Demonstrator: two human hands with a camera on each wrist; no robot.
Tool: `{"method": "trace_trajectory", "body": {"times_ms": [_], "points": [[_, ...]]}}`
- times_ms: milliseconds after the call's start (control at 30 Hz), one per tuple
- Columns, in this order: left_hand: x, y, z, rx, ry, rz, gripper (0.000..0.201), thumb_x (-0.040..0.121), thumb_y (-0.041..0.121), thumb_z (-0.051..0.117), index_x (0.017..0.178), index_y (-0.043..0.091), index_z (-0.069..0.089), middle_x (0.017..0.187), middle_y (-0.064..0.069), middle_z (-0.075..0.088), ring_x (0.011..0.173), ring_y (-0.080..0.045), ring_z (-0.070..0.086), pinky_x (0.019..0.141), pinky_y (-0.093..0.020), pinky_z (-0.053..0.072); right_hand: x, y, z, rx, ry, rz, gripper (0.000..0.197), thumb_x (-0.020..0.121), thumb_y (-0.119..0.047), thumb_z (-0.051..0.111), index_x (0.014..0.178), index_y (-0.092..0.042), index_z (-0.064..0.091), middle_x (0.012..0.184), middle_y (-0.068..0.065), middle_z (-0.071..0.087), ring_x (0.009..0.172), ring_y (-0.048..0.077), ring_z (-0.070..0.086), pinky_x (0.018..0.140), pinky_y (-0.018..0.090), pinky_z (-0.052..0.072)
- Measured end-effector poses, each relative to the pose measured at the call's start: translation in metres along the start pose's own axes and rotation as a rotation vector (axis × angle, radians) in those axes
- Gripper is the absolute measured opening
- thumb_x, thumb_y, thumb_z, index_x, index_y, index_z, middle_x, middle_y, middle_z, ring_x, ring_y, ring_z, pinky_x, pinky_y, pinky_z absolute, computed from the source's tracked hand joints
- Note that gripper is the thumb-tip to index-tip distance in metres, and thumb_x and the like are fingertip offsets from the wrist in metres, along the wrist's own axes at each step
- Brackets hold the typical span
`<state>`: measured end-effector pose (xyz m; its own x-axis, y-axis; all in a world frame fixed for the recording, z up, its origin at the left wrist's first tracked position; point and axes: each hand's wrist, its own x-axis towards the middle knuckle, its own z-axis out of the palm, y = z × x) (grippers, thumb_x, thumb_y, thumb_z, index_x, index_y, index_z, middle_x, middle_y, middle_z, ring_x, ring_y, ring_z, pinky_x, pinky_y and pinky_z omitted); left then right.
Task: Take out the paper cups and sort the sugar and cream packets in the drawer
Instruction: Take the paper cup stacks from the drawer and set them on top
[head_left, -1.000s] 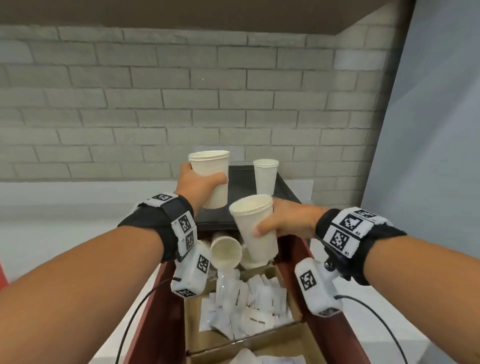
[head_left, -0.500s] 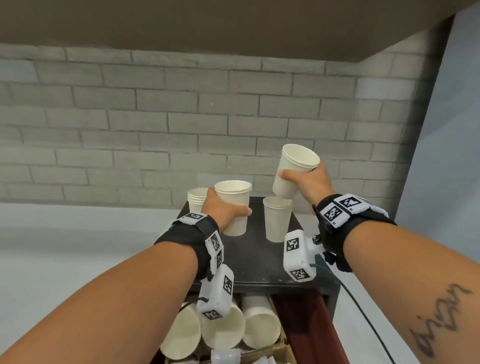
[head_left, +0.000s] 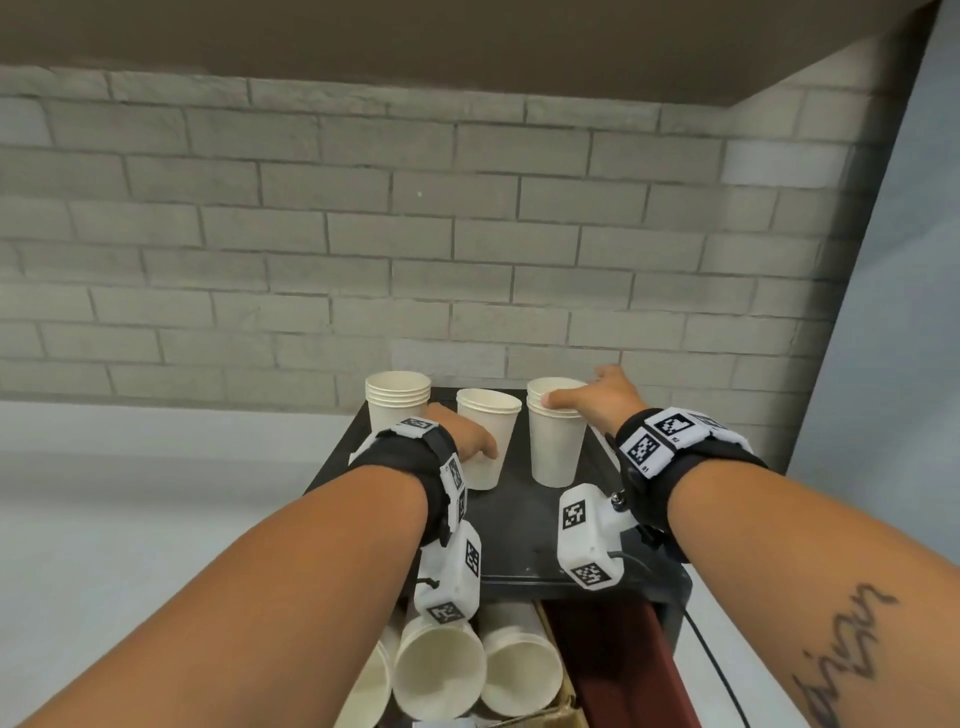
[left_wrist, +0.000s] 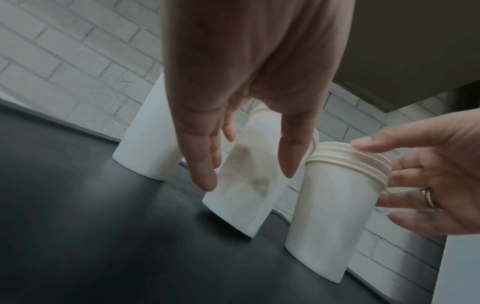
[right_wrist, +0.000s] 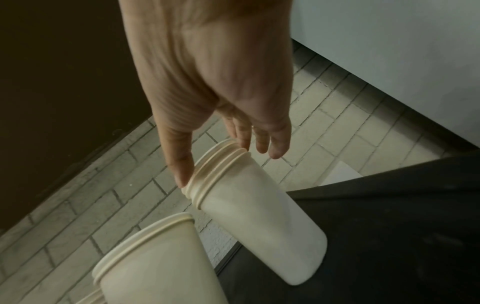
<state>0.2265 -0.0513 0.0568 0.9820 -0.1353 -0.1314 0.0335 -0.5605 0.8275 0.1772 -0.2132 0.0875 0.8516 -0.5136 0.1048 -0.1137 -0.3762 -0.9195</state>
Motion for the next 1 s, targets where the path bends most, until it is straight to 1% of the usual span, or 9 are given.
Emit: {"method": "trace_trajectory", "body": {"times_ms": [133,267,400,567,667,733,800,867,1000], "points": [[-0.013,0.004,-0.006,0.154,-0.049,-0.051,0.062,0.08,0.028,0.07,0.129,-0.002,0.046,0.126,-0.02,0.056,0.121,-0.032,0.055,0.102,-0.039,0.046,-0.011,0.002,-0.002,-0.037,-0.024,0.059,0.089,0.075,-0.009,0.076,0.145,-0.005,0.021,0.143,0.015,0.039,0.127,0.031,0.043,0.078,0.03,0.038],[-0.02,0.007,-0.009,0.24,-0.075,-0.04,0.058,0.087,0.026,0.064,0.133,-0.002,0.043,0.135,-0.018,0.05,0.124,-0.031,0.051,0.105,-0.036,0.042,-0.021,0.004,-0.002,-0.026,-0.039,0.103,0.085,0.076,-0.007,0.073,0.144,-0.005,0.023,0.144,0.015,0.039,0.127,0.031,0.043,0.08,0.032,0.039],[-0.027,0.012,-0.005,0.302,-0.064,-0.014,0.056,0.093,0.021,0.056,0.138,-0.004,0.035,0.142,-0.018,0.043,0.131,-0.03,0.043,0.11,-0.035,0.034,-0.042,0.008,-0.004,0.096,-0.018,0.102,0.073,0.078,-0.003,0.069,0.141,-0.004,0.03,0.14,0.016,0.042,0.122,0.029,0.045,0.094,0.039,0.041],[-0.045,0.007,-0.01,0.299,-0.112,-0.011,0.048,0.096,0.021,0.051,0.135,-0.005,0.041,0.14,-0.019,0.046,0.13,-0.03,0.045,0.108,-0.034,0.036,-0.082,0.018,-0.004,0.102,-0.05,0.032,0.016,0.08,-0.005,0.064,0.092,-0.011,0.056,0.091,0.006,0.055,0.091,0.021,0.054,0.08,0.031,0.045],[-0.058,0.002,-0.019,0.262,-0.136,-0.008,0.044,0.094,0.019,0.054,0.131,-0.003,0.047,0.13,-0.019,0.055,0.117,-0.03,0.056,0.094,-0.034,0.046,-0.111,0.022,0.0,0.074,-0.183,0.006,0.016,0.083,-0.004,0.06,0.071,-0.013,0.057,0.08,0.005,0.059,0.076,0.016,0.058,0.068,0.02,0.048],[-0.068,-0.002,-0.025,0.206,-0.139,-0.036,0.041,0.091,0.02,0.058,0.126,-0.001,0.049,0.098,-0.016,0.061,0.08,-0.024,0.062,0.067,-0.03,0.05,-0.133,0.024,0.003,0.041,-0.353,0.034,0.016,0.086,-0.003,0.056,0.073,-0.012,0.06,0.08,0.007,0.062,0.07,0.012,0.059,0.064,0.015,0.051],[-0.081,-0.007,-0.031,0.17,-0.141,-0.06,0.024,0.091,0.02,0.058,0.106,0.002,0.055,0.074,-0.007,0.051,0.057,-0.014,0.048,0.05,-0.02,0.04,-0.152,0.028,0.009,-0.08,-0.522,0.052,0.012,0.088,-0.005,0.055,0.082,-0.009,0.064,0.08,0.005,0.063,0.073,0.012,0.06,0.073,0.018,0.052],[-0.096,-0.014,-0.038,0.172,-0.143,-0.083,0.019,0.093,0.024,0.055,0.089,0.006,0.053,0.07,-0.004,0.05,0.055,-0.011,0.045,0.046,-0.017,0.037,-0.166,0.035,0.015,-0.326,-0.654,0.009,0.016,0.089,-0.01,0.056,0.099,-0.007,0.068,0.091,0.005,0.065,0.089,0.017,0.062,0.083,0.025,0.05],[-0.121,-0.033,-0.05,0.293,-0.176,-0.118,0.044,0.099,0.039,0.037,0.089,0.003,0.06,0.072,-0.007,0.059,0.054,-0.015,0.048,0.047,-0.021,0.035,-0.175,0.05,0.03,-0.647,-0.737,-0.04,0.045,0.092,-0.012,0.049,0.136,-0.005,0.046,0.138,0.013,0.049,0.127,0.028,0.046,0.107,0.036,0.038]]}}
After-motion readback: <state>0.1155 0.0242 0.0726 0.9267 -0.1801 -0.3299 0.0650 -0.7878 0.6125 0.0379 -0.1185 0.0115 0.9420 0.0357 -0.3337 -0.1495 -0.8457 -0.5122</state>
